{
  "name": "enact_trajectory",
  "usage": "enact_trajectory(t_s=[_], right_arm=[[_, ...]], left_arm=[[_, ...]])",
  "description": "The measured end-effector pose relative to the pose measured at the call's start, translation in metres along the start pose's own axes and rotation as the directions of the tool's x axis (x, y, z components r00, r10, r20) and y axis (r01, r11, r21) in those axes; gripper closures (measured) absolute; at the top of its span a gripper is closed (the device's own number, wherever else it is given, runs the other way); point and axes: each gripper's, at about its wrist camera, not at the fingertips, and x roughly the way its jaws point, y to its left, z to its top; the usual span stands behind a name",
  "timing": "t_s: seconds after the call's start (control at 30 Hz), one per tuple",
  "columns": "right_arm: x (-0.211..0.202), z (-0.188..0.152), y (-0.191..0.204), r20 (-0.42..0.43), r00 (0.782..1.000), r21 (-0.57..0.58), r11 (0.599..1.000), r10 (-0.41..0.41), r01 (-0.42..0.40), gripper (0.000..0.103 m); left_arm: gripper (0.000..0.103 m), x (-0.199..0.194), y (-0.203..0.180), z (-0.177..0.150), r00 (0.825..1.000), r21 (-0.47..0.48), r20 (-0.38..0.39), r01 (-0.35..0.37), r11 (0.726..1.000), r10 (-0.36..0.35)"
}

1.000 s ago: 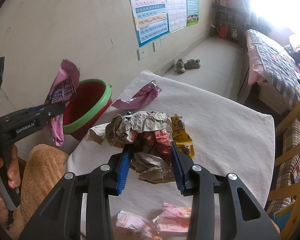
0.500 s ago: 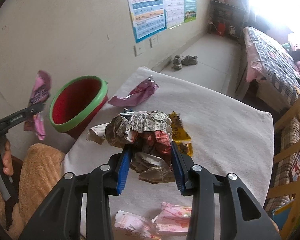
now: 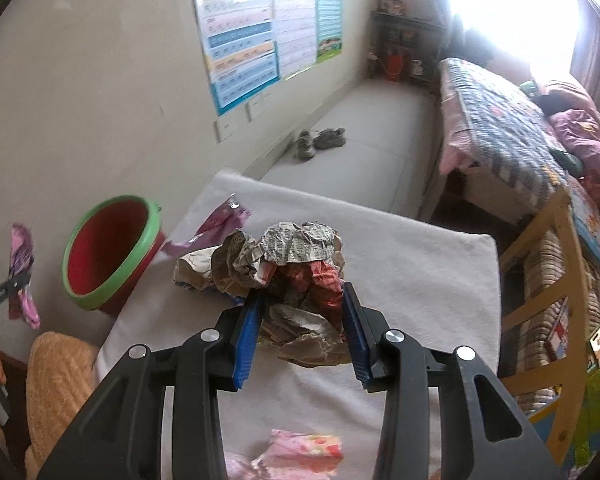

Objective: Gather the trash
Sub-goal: 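Carry the pink bag and paper ball up over the red bin, then open the right gripper to drop the paper ball while the left releases the pink bag into the bin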

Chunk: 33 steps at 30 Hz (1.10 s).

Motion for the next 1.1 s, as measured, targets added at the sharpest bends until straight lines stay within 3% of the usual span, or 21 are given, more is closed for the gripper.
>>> enact_trajectory(t_s=[0.23,0.5,0.77,0.93,1.1], right_arm=[[0.003,0.002,0.006,-0.011,1.000,-0.011,1.000,0.000,0.000,0.065],[0.012,0.016,0.038,-0.012,0.997,-0.063,0.996,0.070,-0.071,0.065],[0.036,0.039,0.110,-0.036,0.980,-0.177,0.964,0.195,-0.199,0.064],[0.057,0.053,0.160,-0.075,0.958,-0.226,0.931,0.277,-0.287,0.063],[0.078,0.060,0.195,-0.125,0.941,-0.252,0.907,0.315,-0.337,0.063]], left_arm=[[0.064,0.003,0.007,-0.002,1.000,-0.012,-0.006,0.008,1.000,-0.008],[0.064,0.008,0.007,0.002,1.000,-0.016,-0.013,0.011,1.000,-0.011],[0.064,0.016,-0.006,0.011,0.999,0.006,-0.003,0.034,0.999,-0.034],[0.064,0.032,-0.014,0.020,0.999,0.023,-0.012,0.044,0.999,-0.044],[0.064,0.044,-0.018,0.035,0.999,0.021,-0.011,0.044,0.999,-0.044]])
